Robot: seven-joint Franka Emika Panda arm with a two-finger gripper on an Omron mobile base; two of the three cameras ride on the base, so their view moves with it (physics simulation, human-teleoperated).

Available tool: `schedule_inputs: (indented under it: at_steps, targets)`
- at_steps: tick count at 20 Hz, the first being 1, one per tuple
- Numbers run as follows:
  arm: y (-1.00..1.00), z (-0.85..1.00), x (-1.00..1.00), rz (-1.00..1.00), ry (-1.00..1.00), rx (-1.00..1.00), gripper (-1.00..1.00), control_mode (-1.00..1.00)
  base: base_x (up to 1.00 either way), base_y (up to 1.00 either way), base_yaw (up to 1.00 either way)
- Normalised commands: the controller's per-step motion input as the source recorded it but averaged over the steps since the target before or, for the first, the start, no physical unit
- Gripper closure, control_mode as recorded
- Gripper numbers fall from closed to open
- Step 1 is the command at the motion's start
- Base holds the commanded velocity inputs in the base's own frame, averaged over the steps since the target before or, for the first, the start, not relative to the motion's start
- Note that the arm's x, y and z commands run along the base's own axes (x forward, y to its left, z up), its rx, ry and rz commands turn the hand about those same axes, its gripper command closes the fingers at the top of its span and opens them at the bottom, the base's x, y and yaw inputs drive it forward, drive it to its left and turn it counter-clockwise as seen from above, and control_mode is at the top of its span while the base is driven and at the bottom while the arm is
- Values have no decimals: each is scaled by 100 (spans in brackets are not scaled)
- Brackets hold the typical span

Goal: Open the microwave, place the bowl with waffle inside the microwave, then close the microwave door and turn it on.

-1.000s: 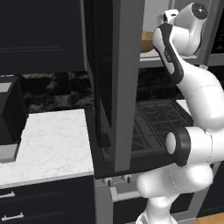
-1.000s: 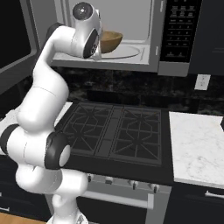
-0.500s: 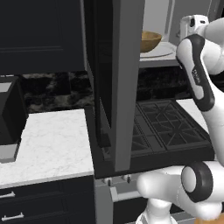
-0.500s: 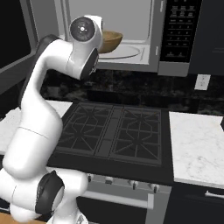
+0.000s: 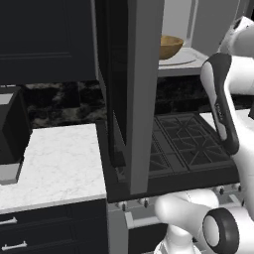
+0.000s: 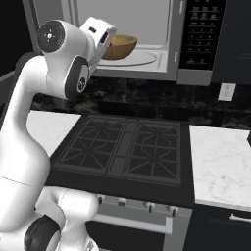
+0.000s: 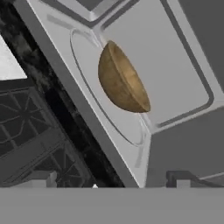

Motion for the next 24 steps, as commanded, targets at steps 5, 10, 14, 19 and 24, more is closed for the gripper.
schedule_inputs:
  at_steps: [5,10,14,19,24]
  targets:
    - [0,0,-41,-31,7,62,-100,-100,0,0,0]
    - [0,0,-44,-18,2,63,-100,-100,0,0,0]
    - [2,0,-93,-20,0,54,-100,-100,0,0,0]
    - [15,0,-99,-27,-14,27,-100,-100,0,0,0]
    - [13,-1,-100,-23,-26,2,-100,-100,0,0,0]
